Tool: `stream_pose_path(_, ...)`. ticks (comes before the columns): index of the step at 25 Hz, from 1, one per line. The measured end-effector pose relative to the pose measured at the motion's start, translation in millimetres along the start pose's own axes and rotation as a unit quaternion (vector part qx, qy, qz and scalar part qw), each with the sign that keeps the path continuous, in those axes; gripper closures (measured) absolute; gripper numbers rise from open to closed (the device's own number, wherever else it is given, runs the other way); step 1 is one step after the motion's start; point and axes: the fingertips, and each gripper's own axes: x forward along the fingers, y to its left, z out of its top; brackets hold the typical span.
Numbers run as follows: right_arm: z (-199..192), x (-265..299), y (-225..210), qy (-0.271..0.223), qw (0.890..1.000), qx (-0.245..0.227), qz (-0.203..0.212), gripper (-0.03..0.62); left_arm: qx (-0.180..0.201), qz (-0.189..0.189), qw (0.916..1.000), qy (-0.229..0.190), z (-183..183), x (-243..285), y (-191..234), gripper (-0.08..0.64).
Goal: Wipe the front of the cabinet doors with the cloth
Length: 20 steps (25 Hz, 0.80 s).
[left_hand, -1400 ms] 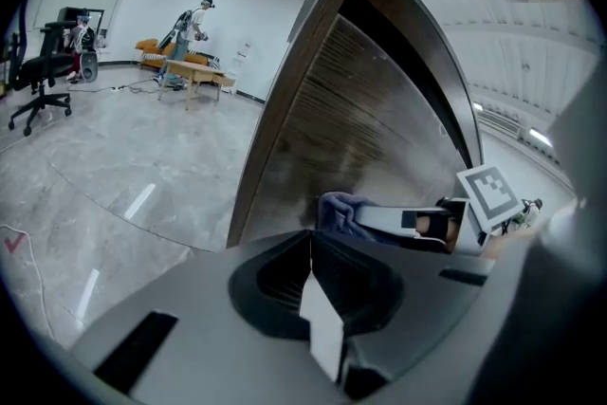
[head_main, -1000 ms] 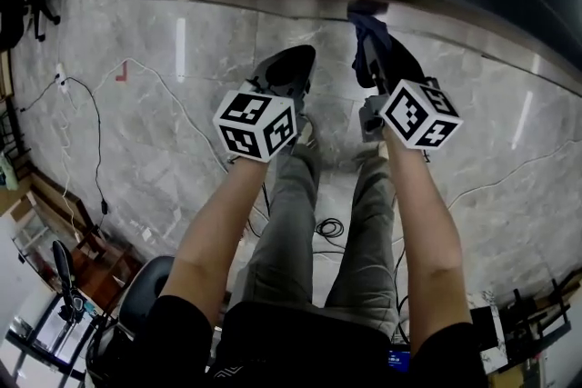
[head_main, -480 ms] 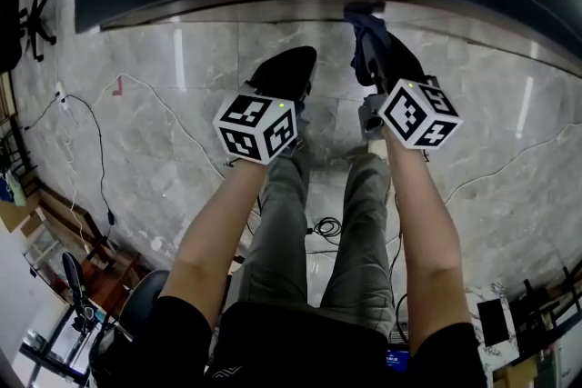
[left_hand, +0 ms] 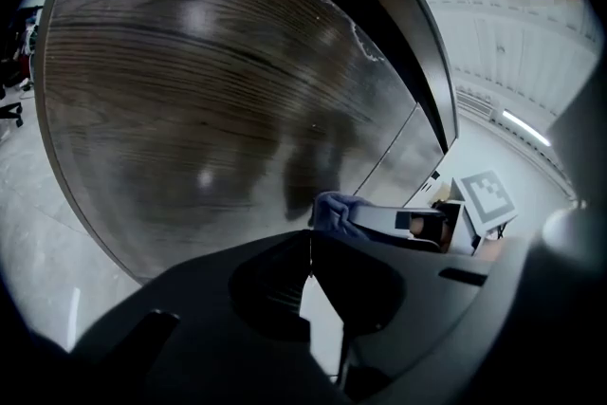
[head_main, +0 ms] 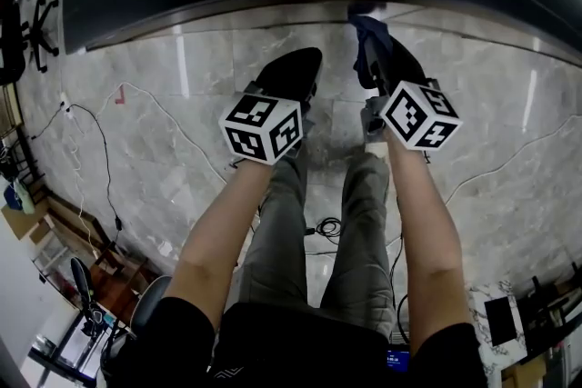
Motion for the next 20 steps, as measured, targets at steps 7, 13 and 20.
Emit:
stream_pose_path(7,8,-19,-9,-0.009,1.0,0.007,0.002,0.508,0.004,-0.01,0.9999,0.002,0,12,-26,0.551)
stream_pose_path(13,13,-47,-2,-0.017,0.999,0.024,0.015,0.508,0.005,-0.01,0.9999,0.004,1,10,-45,0.551)
stream_pose_path(20,25,-82,19,-0.018,0.998,0.033,0.051,0.508,0.004,0.01,0.9999,-0.013,5,-8,-72,0.551)
